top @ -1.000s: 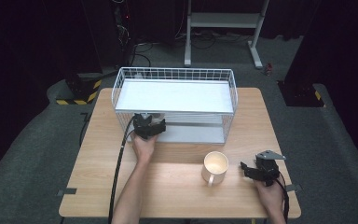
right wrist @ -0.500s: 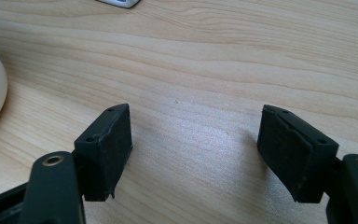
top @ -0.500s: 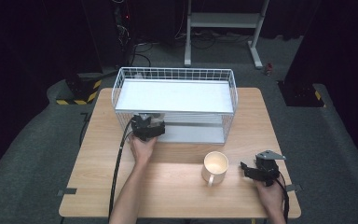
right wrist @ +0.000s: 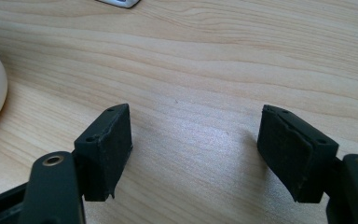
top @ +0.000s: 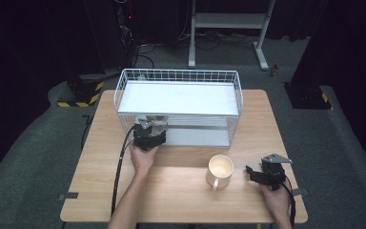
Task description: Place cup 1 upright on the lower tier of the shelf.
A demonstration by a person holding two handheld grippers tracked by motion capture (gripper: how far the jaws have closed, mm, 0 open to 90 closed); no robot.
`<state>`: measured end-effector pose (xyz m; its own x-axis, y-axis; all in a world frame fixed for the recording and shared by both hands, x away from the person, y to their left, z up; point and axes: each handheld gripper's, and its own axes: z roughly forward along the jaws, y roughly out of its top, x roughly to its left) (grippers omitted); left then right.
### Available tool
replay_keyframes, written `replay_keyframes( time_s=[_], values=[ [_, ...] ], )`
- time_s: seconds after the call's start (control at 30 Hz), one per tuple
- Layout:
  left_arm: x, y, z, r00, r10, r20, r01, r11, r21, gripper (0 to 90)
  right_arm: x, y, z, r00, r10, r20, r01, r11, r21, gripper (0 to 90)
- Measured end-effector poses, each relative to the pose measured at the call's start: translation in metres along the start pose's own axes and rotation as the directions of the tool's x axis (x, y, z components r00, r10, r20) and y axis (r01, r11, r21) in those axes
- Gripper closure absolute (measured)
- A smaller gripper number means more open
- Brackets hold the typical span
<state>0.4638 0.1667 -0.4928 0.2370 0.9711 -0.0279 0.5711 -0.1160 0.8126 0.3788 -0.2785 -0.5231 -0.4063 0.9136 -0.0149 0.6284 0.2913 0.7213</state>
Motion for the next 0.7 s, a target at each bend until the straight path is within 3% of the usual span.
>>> replay_keyframes(
  time_s=[0.23, 0.33, 0.47, 0.57, 0.63, 0.7],
  values=[
    [-0.001, -0.003, 0.004, 0.9998, -0.002, -0.017, 0.002, 0.9998, 0.018, 34.4, 0.000, 0.000, 0.000, 1.0000, 0.000, 0.000, 0.000, 1.000, 0.000, 26.5],
    [-0.001, -0.002, 0.007, 0.9992, 0.023, -0.032, -0.022, 0.9994, 0.026, 34.6, 0.000, 0.000, 0.000, 1.0000, 0.000, 0.000, 0.000, 1.000, 0.000, 26.4],
    [-0.004, -0.002, 0.012, 0.9988, 0.024, -0.043, -0.023, 0.9994, 0.025, 36.0, 0.000, 0.000, 0.000, 1.0000, 0.000, 0.000, 0.000, 1.000, 0.000, 26.4],
    [-0.004, 0.000, 0.015, 0.9993, 0.023, -0.029, -0.022, 0.9991, 0.037, 36.3, 0.000, 0.000, 0.000, 1.0000, 0.000, 0.000, 0.000, 1.000, 0.000, 26.4],
    [-0.003, 0.002, 0.016, 0.9980, 0.036, -0.053, -0.033, 0.9986, 0.041, 37.1, 0.000, 0.000, 0.000, 1.0000, 0.000, 0.000, 0.000, 1.000, 0.000, 26.4],
    [-0.003, 0.003, 0.017, 0.9990, 0.018, -0.042, -0.016, 0.9991, 0.038, 37.3, 0.000, 0.000, 0.000, 1.0000, 0.000, 0.000, 0.000, 1.000, 0.000, 26.4]
  ],
)
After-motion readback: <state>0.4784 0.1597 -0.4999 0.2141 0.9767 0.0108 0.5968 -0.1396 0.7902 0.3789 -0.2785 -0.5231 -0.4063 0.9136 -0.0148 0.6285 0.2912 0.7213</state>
